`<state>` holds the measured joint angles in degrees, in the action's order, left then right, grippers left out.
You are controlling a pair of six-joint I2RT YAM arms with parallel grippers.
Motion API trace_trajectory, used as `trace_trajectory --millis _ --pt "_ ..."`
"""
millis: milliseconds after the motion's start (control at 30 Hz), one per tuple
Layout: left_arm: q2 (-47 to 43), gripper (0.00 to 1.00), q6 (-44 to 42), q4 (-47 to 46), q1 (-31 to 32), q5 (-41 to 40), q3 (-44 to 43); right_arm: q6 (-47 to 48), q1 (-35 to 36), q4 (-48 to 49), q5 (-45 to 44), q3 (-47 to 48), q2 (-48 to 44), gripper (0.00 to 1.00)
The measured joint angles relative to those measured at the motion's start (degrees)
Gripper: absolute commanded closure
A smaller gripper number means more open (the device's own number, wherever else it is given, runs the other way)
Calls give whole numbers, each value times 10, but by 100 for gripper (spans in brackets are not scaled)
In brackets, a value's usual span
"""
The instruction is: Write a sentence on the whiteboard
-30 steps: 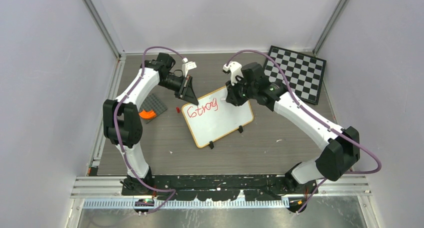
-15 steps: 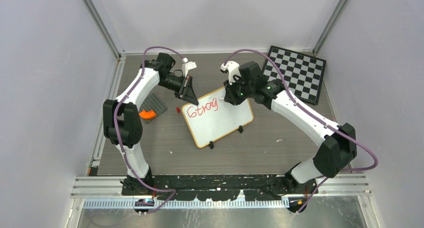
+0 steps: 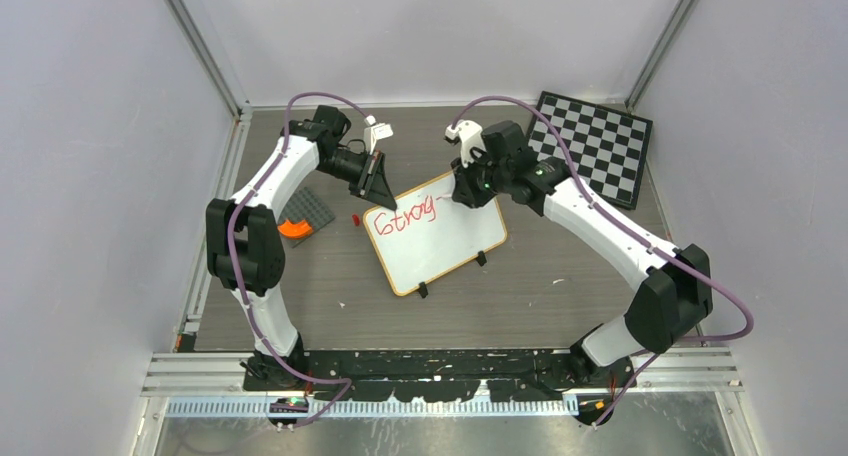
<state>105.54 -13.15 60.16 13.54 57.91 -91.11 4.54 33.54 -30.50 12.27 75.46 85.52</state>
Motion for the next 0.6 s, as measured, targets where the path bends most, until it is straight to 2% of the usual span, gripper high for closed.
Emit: trace_trajectory --millis 600 --pt "0 100 -4 3 2 0 -2 7 -13 -15 29 39 0 100"
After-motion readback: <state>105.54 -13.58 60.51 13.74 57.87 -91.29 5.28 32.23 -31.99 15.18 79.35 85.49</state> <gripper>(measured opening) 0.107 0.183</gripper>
